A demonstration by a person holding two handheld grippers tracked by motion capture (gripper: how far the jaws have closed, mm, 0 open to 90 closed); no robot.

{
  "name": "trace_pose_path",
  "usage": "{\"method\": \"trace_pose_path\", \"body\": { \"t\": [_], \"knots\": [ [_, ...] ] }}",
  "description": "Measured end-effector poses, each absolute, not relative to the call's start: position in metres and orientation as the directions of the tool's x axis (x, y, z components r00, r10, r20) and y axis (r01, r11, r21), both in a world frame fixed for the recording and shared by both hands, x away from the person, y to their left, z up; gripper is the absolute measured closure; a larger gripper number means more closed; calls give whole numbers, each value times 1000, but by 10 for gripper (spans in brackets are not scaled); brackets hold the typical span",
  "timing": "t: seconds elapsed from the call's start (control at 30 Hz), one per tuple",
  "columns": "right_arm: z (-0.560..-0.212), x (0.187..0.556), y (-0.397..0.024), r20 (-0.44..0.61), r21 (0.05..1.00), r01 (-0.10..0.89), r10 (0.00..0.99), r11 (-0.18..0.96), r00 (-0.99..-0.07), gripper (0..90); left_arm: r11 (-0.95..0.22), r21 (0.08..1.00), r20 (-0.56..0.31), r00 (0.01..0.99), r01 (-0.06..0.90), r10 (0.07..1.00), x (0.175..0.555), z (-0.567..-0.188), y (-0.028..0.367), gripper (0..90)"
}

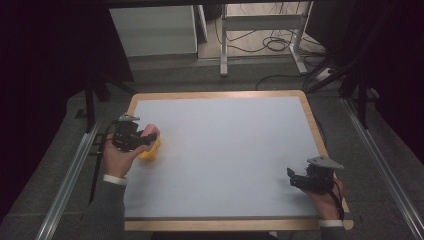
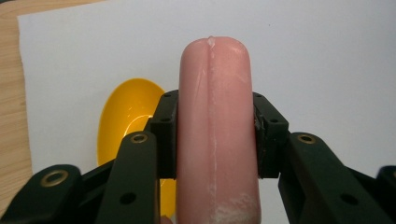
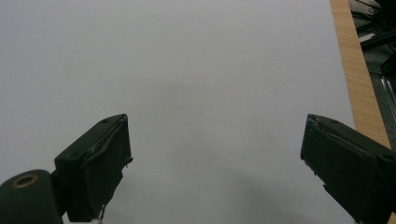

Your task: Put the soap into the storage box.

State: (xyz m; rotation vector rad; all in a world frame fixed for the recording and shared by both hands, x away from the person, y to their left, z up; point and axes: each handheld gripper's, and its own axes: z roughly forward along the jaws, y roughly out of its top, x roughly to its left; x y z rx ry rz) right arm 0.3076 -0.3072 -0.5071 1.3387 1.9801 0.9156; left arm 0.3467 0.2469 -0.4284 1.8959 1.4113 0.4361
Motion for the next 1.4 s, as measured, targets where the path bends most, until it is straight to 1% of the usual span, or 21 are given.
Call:
{"method": "trace_pose_path", "body": {
  "t": [0.73, 1.4],
  "knots": [
    [-507, 307, -308, -87, 794, 547, 939, 267, -333, 83, -104, 689, -144, 276, 717, 950, 359, -442, 265, 601],
    [-509, 308, -308, -86, 791, 551, 941, 265, -328, 83, -110, 623, -126, 238, 774, 963, 380, -476, 263, 601]
  ]
}}
